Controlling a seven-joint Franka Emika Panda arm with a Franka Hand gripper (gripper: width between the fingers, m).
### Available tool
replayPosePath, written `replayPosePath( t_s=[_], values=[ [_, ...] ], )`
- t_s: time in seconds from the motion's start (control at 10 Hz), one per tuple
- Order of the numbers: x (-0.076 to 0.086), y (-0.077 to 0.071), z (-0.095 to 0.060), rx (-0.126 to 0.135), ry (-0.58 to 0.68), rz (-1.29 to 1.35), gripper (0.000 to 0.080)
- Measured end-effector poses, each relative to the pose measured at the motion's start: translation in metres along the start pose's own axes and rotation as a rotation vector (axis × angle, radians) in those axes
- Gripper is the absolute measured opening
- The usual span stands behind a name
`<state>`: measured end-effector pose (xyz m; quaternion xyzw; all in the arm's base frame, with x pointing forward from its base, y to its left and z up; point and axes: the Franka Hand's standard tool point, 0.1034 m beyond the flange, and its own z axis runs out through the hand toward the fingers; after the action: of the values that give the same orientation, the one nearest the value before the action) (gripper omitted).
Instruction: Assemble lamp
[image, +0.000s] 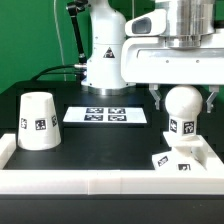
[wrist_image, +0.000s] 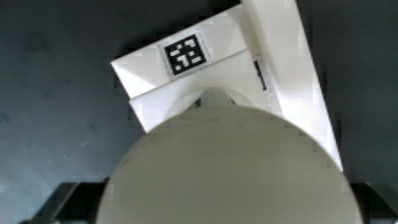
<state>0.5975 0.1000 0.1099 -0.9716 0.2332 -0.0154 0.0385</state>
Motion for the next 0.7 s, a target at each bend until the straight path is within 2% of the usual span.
replayPosePath(
  t_s=[0.4,0.7],
  values=[
    [-0.0036,-0.0018,-0.0006,0.012,-0.022,0.476,0.0579],
    [-0.0062,-0.0010,-0.0008,0.012,-0.064,0.790,0.0579]
  ],
)
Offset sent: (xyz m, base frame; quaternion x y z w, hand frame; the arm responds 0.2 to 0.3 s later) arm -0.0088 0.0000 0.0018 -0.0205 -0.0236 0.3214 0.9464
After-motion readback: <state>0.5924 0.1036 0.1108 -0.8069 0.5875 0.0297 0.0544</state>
